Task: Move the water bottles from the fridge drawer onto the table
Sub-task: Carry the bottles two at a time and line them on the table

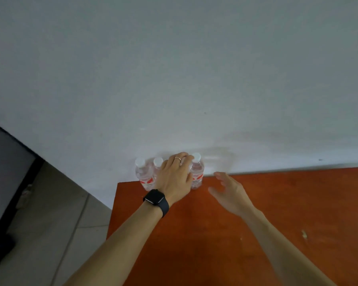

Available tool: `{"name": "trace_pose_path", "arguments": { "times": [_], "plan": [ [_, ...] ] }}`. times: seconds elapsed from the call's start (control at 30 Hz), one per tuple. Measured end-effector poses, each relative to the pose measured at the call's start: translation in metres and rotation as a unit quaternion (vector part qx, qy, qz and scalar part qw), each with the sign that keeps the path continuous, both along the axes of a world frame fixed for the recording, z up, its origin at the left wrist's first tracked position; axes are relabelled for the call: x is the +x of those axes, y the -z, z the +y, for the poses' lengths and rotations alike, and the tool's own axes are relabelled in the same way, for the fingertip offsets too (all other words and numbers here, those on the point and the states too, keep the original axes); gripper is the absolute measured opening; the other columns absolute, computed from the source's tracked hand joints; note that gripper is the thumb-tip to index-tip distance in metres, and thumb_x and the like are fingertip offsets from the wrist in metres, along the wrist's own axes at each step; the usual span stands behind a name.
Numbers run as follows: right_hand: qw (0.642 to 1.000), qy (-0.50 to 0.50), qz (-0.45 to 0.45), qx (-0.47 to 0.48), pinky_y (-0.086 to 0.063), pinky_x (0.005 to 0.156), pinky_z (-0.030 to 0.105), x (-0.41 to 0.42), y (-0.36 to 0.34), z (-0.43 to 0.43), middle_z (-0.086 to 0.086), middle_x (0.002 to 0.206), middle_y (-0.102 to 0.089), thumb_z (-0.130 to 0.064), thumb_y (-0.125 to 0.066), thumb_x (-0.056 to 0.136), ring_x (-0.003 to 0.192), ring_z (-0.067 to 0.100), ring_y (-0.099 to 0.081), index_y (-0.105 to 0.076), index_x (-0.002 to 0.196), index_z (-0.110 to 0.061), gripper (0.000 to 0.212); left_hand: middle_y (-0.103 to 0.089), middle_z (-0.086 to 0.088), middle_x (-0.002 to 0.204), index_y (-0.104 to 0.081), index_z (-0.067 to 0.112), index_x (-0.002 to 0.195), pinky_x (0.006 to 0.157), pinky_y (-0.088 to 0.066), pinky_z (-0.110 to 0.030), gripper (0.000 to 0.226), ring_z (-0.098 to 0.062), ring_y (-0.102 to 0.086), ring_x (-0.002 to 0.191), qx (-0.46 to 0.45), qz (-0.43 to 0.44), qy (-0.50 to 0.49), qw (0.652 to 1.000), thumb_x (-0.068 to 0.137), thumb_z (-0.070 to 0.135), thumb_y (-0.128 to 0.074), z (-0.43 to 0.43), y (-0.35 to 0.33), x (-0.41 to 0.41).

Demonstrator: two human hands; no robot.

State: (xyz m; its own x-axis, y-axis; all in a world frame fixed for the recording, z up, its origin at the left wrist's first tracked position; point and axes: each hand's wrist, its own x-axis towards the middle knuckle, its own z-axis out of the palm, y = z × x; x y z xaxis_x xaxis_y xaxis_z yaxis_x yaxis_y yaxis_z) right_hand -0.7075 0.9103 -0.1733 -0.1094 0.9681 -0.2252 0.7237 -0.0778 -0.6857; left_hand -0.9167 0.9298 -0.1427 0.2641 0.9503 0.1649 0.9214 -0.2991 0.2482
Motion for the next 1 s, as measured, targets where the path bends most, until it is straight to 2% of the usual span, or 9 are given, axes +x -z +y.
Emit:
{"name": "trace_pose_path", "arguments": {
  "times": [0.07, 0.23, 0.47, 0.6, 0.7, 0.83, 1.0],
  "plan": [
    [0.999, 0.004, -0.024, 0.043, -0.045, 0.093, 0.02, 0.023, -0.02, -0.032, -0.007, 0.143, -0.055, -0.04, -0.064, 0.094, 0.12, 0.011, -0.058, -0.05, 0.143, -0.028, 0.053, -0.048, -0.002, 0.146, -0.047, 0.023, 0.141, 0.11, -0.037, -0.041, 0.045, -0.024, -0.043, 0.135, -0.024, -0.016, 0.026, 0.999, 0.096, 0.027, -0.053, -0.022, -0.001, 0.021],
    [0.989, 0.046, -0.084, 0.109, -0.043, 0.101, 0.028, 0.1, -0.061, -0.123, -0.012, 0.14, -0.055, -0.032, -0.058, 0.1, 0.129, 0.014, -0.052, -0.053, 0.14, -0.037, 0.041, -0.048, 0.004, 0.145, -0.049, 0.028, 0.142, 0.115, -0.029, -0.039, 0.044, -0.018, -0.036, 0.138, -0.062, -0.035, 0.092, 0.993, 0.098, 0.03, -0.049, -0.066, -0.005, 0.094],
    [0.95, 0.212, -0.181, 0.144, -0.039, 0.111, 0.04, 0.236, -0.087, -0.269, -0.009, 0.144, -0.054, -0.034, -0.052, 0.102, 0.139, 0.02, -0.041, -0.059, 0.136, -0.037, 0.034, -0.049, -0.001, 0.147, -0.053, 0.031, 0.14, 0.112, -0.027, -0.04, 0.041, -0.02, -0.036, 0.139, -0.059, 0.018, 0.264, 0.963, 0.099, 0.031, -0.045, -0.136, -0.016, 0.253],
    [0.91, 0.333, -0.205, 0.136, -0.04, 0.111, 0.044, 0.319, -0.096, -0.386, -0.01, 0.142, -0.055, -0.038, -0.054, 0.101, 0.137, 0.023, -0.044, -0.06, 0.133, -0.04, 0.033, -0.05, 0.0, 0.146, -0.052, 0.033, 0.14, 0.112, -0.029, -0.037, 0.041, -0.019, -0.039, 0.138, -0.041, 0.03, 0.363, 0.93, 0.1, 0.034, -0.045, -0.215, -0.03, 0.373],
    [0.877, 0.406, -0.225, 0.125, -0.04, 0.109, 0.039, 0.374, -0.103, -0.487, -0.011, 0.14, -0.057, -0.042, -0.053, 0.099, 0.135, 0.021, -0.046, -0.059, 0.133, -0.042, 0.034, -0.052, 0.002, 0.144, -0.053, 0.034, 0.139, 0.111, -0.03, -0.037, 0.041, -0.018, -0.041, 0.136, -0.03, 0.031, 0.435, 0.899, 0.099, 0.035, -0.048, -0.298, -0.045, 0.462],
    [0.828, 0.499, -0.234, 0.101, -0.04, 0.112, 0.041, 0.436, -0.108, -0.624, -0.011, 0.144, -0.054, -0.048, -0.049, 0.101, 0.137, 0.017, -0.043, -0.056, 0.136, -0.043, 0.037, -0.055, 0.005, 0.141, -0.054, 0.035, 0.138, 0.105, -0.036, -0.036, 0.041, -0.018, -0.045, 0.13, 0.0, 0.033, 0.534, 0.845, 0.098, 0.035, -0.05, -0.416, -0.067, 0.572],
    [0.756, 0.608, -0.224, 0.094, -0.037, 0.114, 0.043, 0.485, -0.115, -0.777, -0.007, 0.14, -0.058, -0.039, -0.056, 0.1, 0.135, 0.019, -0.045, -0.062, 0.134, -0.034, 0.035, -0.053, 0.006, 0.143, -0.051, 0.038, 0.141, 0.112, -0.032, -0.037, 0.042, -0.017, -0.043, 0.135, 0.009, 0.027, 0.635, 0.772, 0.099, 0.04, -0.049, -0.556, -0.092, 0.671]
  ]
}}
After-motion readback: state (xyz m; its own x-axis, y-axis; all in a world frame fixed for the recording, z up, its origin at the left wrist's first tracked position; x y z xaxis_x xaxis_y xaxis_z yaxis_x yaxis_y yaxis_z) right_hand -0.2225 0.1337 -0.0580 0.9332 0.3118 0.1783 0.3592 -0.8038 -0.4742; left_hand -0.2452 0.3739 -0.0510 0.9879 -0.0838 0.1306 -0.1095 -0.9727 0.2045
